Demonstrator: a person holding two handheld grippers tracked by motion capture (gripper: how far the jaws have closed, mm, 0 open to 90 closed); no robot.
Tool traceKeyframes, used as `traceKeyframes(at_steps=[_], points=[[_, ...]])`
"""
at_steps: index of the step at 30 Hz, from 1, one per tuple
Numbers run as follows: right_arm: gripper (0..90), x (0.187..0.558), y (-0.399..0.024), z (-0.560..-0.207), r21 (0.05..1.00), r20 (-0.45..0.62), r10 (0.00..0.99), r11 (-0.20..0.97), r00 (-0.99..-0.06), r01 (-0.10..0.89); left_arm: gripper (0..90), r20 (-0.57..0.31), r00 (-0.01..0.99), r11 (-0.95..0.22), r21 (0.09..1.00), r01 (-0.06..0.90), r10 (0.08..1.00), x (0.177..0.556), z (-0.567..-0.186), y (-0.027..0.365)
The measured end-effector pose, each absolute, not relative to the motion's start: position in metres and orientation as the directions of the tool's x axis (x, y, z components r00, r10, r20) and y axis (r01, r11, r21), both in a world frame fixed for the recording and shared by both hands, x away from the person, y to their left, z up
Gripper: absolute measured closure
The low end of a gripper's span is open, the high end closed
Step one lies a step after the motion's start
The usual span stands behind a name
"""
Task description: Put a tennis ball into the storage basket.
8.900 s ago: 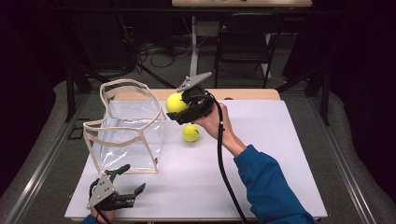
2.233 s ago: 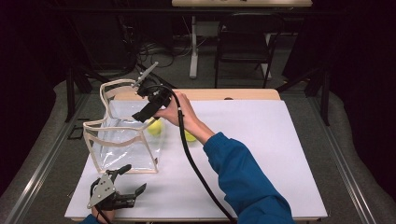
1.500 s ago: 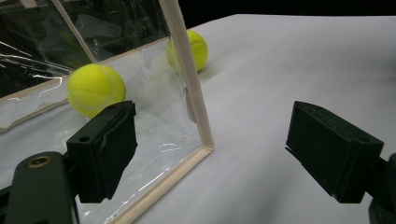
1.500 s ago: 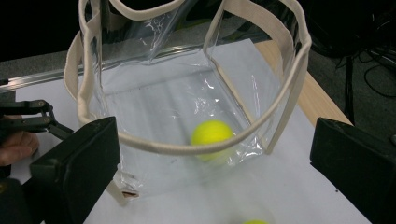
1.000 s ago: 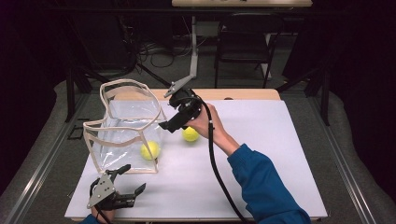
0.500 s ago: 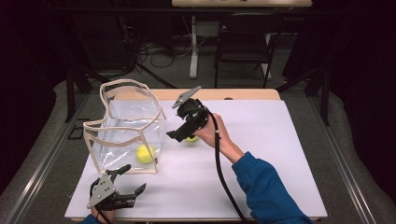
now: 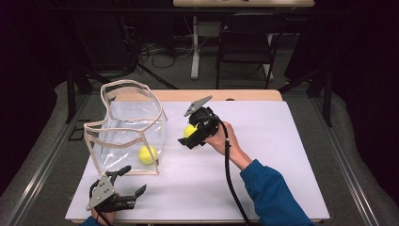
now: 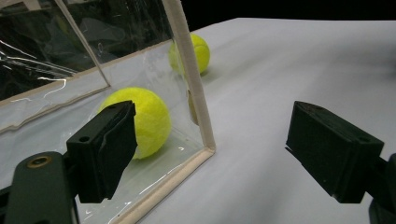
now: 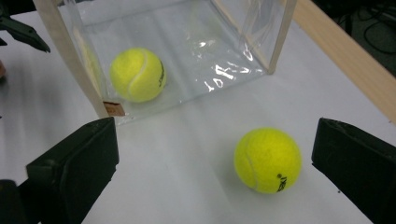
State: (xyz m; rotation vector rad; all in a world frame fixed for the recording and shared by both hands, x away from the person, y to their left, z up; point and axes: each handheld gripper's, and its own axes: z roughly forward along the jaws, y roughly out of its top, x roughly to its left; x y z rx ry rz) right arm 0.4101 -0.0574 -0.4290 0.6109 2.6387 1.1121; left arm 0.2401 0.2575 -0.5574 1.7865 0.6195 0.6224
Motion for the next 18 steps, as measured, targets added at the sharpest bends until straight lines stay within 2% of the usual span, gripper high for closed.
traceKeyframes(at_steps=[18], points=[[0.0, 0.406, -0.086, -0.460, 0.707, 0.002, 0.512, 0.607, -0.859, 0.364, 15.9, 0.114, 0.721, -0.271, 0.957, 0.106, 0.684, 0.240, -0.558, 0.258]])
